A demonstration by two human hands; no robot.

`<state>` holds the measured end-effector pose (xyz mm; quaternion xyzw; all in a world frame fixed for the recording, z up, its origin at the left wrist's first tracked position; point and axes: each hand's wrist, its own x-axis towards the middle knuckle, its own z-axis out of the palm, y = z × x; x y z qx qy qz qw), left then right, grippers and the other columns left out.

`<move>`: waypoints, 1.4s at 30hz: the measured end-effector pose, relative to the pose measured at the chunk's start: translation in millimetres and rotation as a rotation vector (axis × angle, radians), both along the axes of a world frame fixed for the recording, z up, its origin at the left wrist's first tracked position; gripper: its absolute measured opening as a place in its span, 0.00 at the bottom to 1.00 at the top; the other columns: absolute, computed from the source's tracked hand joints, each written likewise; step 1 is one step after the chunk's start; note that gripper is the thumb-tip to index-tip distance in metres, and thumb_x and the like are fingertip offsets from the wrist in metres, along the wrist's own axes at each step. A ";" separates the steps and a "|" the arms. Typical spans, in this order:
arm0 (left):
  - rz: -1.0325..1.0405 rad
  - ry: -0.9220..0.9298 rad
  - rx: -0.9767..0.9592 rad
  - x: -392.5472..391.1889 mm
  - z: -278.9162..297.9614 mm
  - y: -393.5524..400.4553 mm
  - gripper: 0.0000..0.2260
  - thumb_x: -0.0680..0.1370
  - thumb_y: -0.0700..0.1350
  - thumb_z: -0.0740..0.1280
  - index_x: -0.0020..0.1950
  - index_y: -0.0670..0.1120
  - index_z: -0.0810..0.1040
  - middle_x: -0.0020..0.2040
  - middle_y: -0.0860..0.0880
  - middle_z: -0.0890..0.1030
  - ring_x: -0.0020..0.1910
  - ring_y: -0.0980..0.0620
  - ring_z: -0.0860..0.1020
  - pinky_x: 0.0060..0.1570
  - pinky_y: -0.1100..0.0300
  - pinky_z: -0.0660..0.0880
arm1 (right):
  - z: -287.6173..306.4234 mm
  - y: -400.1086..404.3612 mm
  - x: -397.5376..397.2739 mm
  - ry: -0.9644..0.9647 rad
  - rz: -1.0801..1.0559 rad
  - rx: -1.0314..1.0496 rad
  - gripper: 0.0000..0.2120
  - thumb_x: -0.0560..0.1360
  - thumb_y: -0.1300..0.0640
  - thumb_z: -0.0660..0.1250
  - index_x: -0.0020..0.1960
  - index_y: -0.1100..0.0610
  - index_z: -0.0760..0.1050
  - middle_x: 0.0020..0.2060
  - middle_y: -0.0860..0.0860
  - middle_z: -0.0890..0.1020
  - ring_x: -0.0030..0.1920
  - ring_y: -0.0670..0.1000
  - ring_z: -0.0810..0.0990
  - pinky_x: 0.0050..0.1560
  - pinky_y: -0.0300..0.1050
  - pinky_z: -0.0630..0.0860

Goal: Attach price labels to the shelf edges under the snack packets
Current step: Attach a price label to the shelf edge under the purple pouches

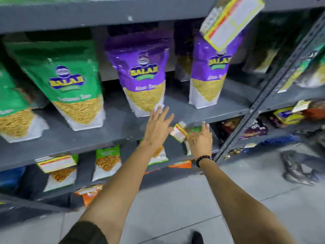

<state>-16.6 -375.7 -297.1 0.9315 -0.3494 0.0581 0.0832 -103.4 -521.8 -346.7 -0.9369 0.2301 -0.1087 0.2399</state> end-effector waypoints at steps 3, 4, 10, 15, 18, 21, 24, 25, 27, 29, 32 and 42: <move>0.004 -0.019 0.015 3.6 0.6 -41.6 0.19 0.78 0.49 0.62 0.68 0.46 0.68 0.75 0.44 0.60 0.75 0.41 0.52 0.74 0.44 0.46 | -9.8 -29.6 6.5 -0.044 0.015 0.068 0.09 0.75 0.59 0.65 0.53 0.60 0.78 0.75 0.61 0.52 0.75 0.61 0.46 0.74 0.61 0.49; 0.015 -0.023 0.006 3.5 0.7 -49.7 0.16 0.78 0.48 0.63 0.65 0.46 0.72 0.75 0.44 0.62 0.75 0.41 0.53 0.74 0.44 0.46 | -12.7 -34.1 9.0 -0.057 0.016 0.088 0.08 0.75 0.59 0.66 0.52 0.60 0.79 0.75 0.61 0.51 0.75 0.61 0.46 0.75 0.61 0.48; 0.118 -0.004 0.008 2.2 -2.0 -61.2 0.09 0.78 0.45 0.63 0.53 0.46 0.81 0.72 0.45 0.68 0.75 0.43 0.55 0.74 0.45 0.46 | -26.2 -30.5 20.4 -0.073 0.071 0.131 0.07 0.75 0.62 0.64 0.51 0.62 0.77 0.75 0.62 0.49 0.75 0.62 0.44 0.75 0.61 0.48; 0.170 0.011 0.006 1.5 -0.5 -70.5 0.06 0.77 0.44 0.64 0.46 0.45 0.80 0.70 0.46 0.70 0.75 0.45 0.55 0.75 0.47 0.47 | -28.2 -27.8 26.8 -0.065 0.050 0.126 0.07 0.76 0.63 0.61 0.51 0.62 0.75 0.75 0.62 0.46 0.75 0.60 0.43 0.75 0.59 0.48; 0.202 0.015 0.013 2.2 0.2 -73.8 0.07 0.77 0.43 0.63 0.47 0.45 0.80 0.70 0.46 0.70 0.75 0.45 0.56 0.75 0.48 0.47 | -28.3 -30.7 28.5 -0.066 0.043 0.126 0.07 0.77 0.62 0.61 0.51 0.62 0.76 0.75 0.61 0.46 0.75 0.60 0.42 0.75 0.59 0.47; 0.226 0.028 -0.017 1.8 -0.5 -76.4 0.07 0.77 0.42 0.62 0.48 0.45 0.81 0.69 0.46 0.71 0.75 0.46 0.56 0.75 0.48 0.48 | -30.2 -32.6 29.1 -0.072 0.043 0.127 0.05 0.76 0.61 0.63 0.48 0.61 0.76 0.75 0.60 0.46 0.75 0.60 0.42 0.75 0.61 0.47; 0.237 0.023 -0.023 0.4 -1.3 -77.8 0.08 0.78 0.41 0.61 0.48 0.45 0.81 0.69 0.46 0.71 0.75 0.45 0.56 0.75 0.48 0.48 | -32.4 -34.4 29.1 -0.108 0.036 0.121 0.05 0.76 0.60 0.64 0.45 0.62 0.76 0.75 0.60 0.48 0.75 0.60 0.43 0.75 0.61 0.46; 0.241 0.023 -0.022 -0.8 -1.5 -77.4 0.08 0.78 0.41 0.61 0.49 0.45 0.81 0.69 0.46 0.71 0.75 0.45 0.56 0.75 0.48 0.48 | -32.5 -36.5 29.1 -0.118 0.041 0.114 0.06 0.76 0.60 0.64 0.44 0.62 0.77 0.75 0.60 0.49 0.75 0.60 0.44 0.75 0.61 0.46; 0.239 0.034 -0.031 -5.8 -3.0 -75.5 0.09 0.78 0.39 0.60 0.48 0.44 0.81 0.69 0.45 0.71 0.75 0.44 0.56 0.75 0.47 0.49 | -29.6 -42.1 28.7 -0.132 0.080 0.091 0.06 0.76 0.62 0.63 0.43 0.62 0.78 0.75 0.61 0.52 0.75 0.61 0.45 0.75 0.61 0.46; 0.238 0.061 -0.045 -13.9 -7.0 -73.8 0.08 0.77 0.37 0.61 0.47 0.42 0.80 0.69 0.44 0.71 0.75 0.44 0.56 0.75 0.47 0.50 | -24.0 -50.0 28.7 -0.135 0.170 0.046 0.07 0.75 0.63 0.63 0.42 0.62 0.79 0.74 0.61 0.56 0.75 0.62 0.48 0.75 0.62 0.47; 0.299 0.122 -0.187 -26.7 -17.8 -70.4 0.07 0.75 0.34 0.61 0.44 0.40 0.78 0.68 0.43 0.71 0.74 0.44 0.58 0.74 0.49 0.51 | -15.8 -69.5 29.5 -0.110 0.299 -0.016 0.07 0.74 0.64 0.63 0.40 0.63 0.79 0.72 0.61 0.62 0.74 0.63 0.51 0.75 0.61 0.48; 0.468 0.150 -0.302 -35.7 -44.4 -82.7 0.06 0.73 0.33 0.62 0.42 0.39 0.77 0.64 0.43 0.74 0.63 0.42 0.71 0.65 0.49 0.68 | 6.1 -105.4 47.3 -0.016 0.481 -0.094 0.04 0.73 0.65 0.66 0.42 0.65 0.79 0.61 0.60 0.75 0.62 0.61 0.70 0.59 0.52 0.71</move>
